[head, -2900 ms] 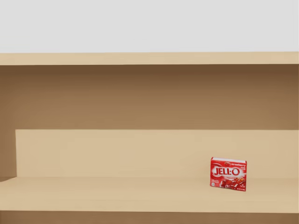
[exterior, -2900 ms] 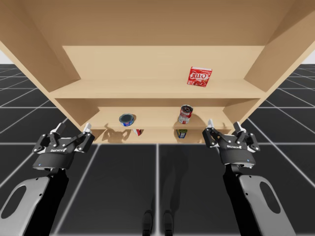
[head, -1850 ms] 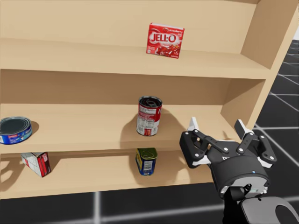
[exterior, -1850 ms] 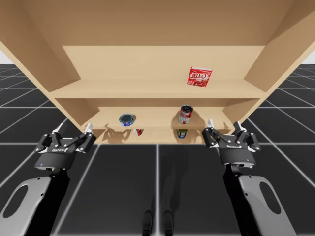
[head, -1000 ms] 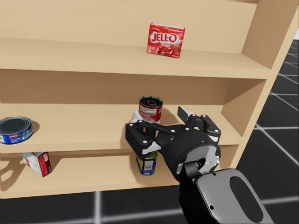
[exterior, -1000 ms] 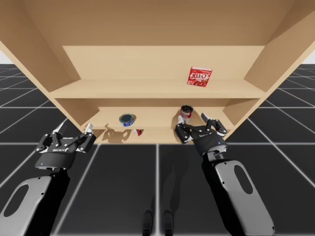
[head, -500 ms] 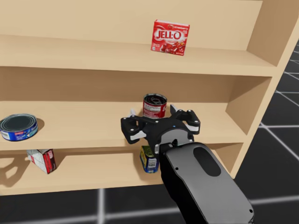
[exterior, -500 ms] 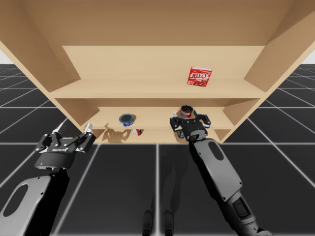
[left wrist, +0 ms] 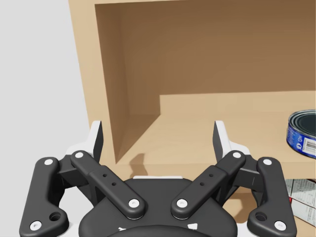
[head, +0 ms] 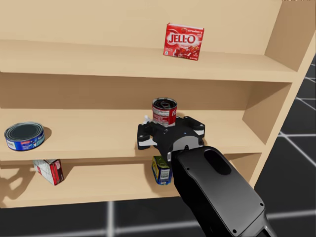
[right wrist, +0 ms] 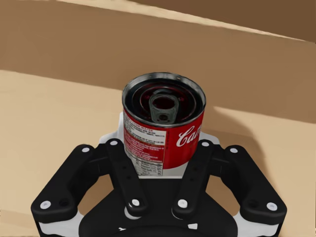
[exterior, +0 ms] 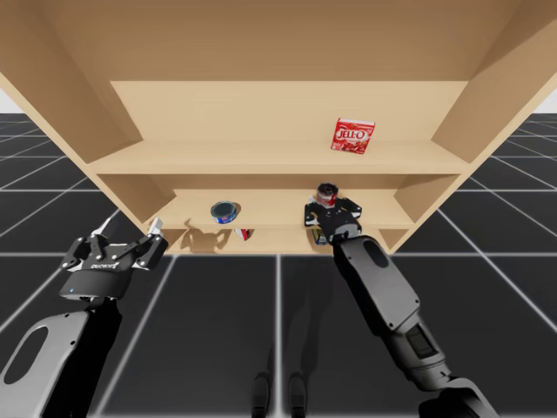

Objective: Find the tomato soup can on the shelf and bring it to me.

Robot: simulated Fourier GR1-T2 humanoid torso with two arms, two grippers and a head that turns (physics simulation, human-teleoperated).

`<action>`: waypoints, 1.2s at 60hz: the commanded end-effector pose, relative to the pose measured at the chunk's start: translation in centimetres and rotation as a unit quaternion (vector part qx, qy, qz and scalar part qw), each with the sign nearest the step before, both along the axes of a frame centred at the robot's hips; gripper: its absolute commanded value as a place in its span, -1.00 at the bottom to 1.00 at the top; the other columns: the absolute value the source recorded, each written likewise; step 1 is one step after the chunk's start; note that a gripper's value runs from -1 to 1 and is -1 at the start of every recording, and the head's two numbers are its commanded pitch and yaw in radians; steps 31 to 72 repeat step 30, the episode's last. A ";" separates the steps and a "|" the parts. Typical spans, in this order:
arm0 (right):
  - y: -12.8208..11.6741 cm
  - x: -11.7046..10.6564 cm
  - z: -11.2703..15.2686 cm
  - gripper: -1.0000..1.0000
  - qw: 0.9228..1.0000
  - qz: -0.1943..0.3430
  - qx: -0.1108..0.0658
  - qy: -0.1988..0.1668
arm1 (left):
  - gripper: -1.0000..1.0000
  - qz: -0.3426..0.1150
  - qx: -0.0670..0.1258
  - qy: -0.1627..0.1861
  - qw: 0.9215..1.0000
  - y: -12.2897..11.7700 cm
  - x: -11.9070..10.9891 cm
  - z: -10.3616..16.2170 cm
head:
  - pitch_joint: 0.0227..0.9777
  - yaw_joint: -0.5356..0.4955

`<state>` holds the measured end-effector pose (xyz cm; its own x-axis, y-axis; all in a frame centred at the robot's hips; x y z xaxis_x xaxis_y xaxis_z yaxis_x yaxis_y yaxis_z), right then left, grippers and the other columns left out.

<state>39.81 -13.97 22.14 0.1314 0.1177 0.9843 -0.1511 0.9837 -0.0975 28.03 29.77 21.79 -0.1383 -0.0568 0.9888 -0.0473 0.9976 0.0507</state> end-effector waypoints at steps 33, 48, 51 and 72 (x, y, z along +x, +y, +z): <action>-4.6 -10.7 2.2 0.99 0.994 -0.037 -0.034 -0.098 | -1.00 -0.001 0.001 0.000 1.000 -0.1 0.1 -0.1 | 0.08 -0.34; -4.6 -10.7 2.2 0.99 0.994 -0.037 -0.034 -0.098 | -1.00 -0.001 0.001 0.000 1.000 -0.1 0.1 -0.1 | 0.08 -0.34; -4.6 -10.7 2.2 0.99 0.994 -0.037 -0.034 -0.098 | -1.00 -0.001 0.001 0.000 1.000 -0.1 0.1 -0.1 | 0.08 -0.34; -4.6 -10.7 2.2 0.99 0.994 -0.037 -0.034 -0.098 | -1.00 -0.001 0.001 0.000 1.000 -0.1 0.1 -0.1 | 0.08 -0.34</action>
